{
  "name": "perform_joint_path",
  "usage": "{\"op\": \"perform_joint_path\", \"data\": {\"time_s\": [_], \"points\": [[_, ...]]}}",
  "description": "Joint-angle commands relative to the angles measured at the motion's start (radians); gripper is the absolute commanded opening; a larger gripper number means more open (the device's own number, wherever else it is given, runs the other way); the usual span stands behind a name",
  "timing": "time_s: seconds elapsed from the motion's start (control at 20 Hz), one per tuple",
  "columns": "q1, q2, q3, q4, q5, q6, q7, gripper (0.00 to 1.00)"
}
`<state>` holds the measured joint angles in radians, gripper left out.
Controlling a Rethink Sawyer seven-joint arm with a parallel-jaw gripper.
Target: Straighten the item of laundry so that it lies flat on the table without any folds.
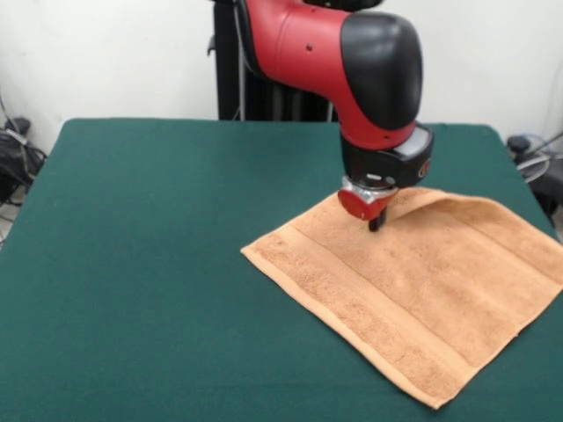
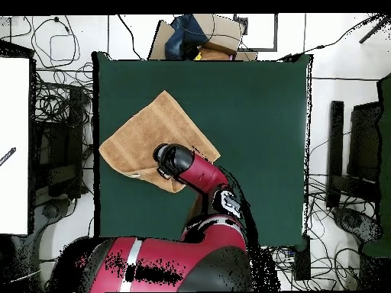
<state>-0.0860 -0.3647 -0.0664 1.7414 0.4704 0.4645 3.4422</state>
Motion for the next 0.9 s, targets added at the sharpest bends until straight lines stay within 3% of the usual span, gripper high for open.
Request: {"op": "perform_joint_path", "data": {"time_s": [0.05,0.55,0.9], "points": [[-0.024,0.001,0.054,-0.028,0.024,0.12,0.044,0.0],[-0.004,-0.099,0.069,0.002,0.052,0.156,0.085,0.0],[0.006,-0.093,0.063,-0.011,0.055,0.183,0.101,0.0]]}}
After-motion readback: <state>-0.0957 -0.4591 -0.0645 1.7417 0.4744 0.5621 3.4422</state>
